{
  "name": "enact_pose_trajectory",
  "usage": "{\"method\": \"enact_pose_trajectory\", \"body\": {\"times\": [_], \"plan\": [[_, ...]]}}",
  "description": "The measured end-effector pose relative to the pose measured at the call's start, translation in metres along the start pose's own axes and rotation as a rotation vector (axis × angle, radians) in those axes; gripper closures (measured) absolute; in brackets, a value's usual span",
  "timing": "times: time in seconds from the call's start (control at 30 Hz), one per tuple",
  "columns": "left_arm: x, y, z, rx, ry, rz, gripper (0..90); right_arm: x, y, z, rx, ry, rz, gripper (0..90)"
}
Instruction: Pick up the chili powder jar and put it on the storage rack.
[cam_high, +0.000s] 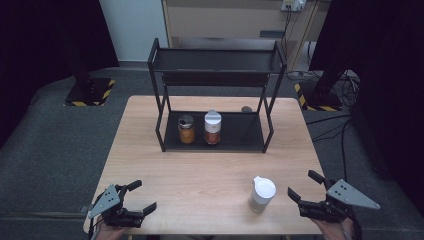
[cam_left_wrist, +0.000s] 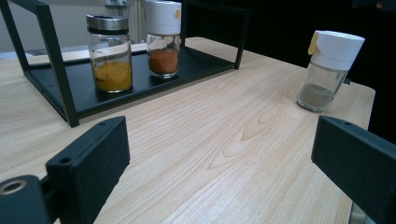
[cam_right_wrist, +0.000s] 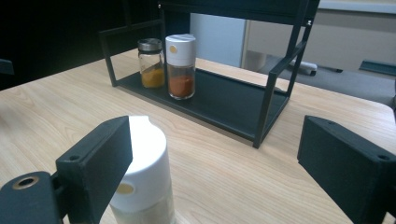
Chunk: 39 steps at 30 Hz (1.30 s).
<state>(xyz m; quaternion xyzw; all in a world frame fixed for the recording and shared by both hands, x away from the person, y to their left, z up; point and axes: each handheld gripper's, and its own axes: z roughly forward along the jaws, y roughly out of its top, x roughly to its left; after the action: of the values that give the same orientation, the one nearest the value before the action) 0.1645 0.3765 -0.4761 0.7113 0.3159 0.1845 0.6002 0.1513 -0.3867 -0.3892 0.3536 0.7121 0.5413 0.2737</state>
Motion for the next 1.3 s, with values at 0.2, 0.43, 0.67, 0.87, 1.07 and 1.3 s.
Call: {"method": "enact_pose_trajectory", "body": {"times": [0.2, 0.43, 0.67, 0.87, 1.07, 1.3], "plan": [[0.000, 0.000, 0.000, 0.000, 0.002, 0.000, 3.5, 0.005, -0.017, -0.004, 0.009, -0.021, -0.011, 10.4], [0.000, 0.000, 0.000, -0.001, 0.001, 0.001, 3.6, 0.005, -0.030, -0.006, 0.015, -0.023, 0.014, 10.4], [0.000, 0.000, 0.000, -0.004, -0.008, 0.007, 3.6, 0.004, -0.039, -0.007, 0.009, -0.030, 0.031, 9.9], [0.001, 0.000, 0.000, -0.001, -0.019, 0.015, 3.6, 0.004, -0.043, -0.009, -0.007, -0.034, 0.016, 9.9], [0.001, 0.000, 0.000, -0.002, -0.019, 0.013, 3.6, 0.002, -0.045, -0.009, -0.009, -0.027, 0.021, 9.7], [0.002, 0.000, 0.000, -0.002, -0.022, 0.010, 3.6, 0.001, -0.044, -0.008, -0.004, -0.022, 0.032, 9.0]]}}
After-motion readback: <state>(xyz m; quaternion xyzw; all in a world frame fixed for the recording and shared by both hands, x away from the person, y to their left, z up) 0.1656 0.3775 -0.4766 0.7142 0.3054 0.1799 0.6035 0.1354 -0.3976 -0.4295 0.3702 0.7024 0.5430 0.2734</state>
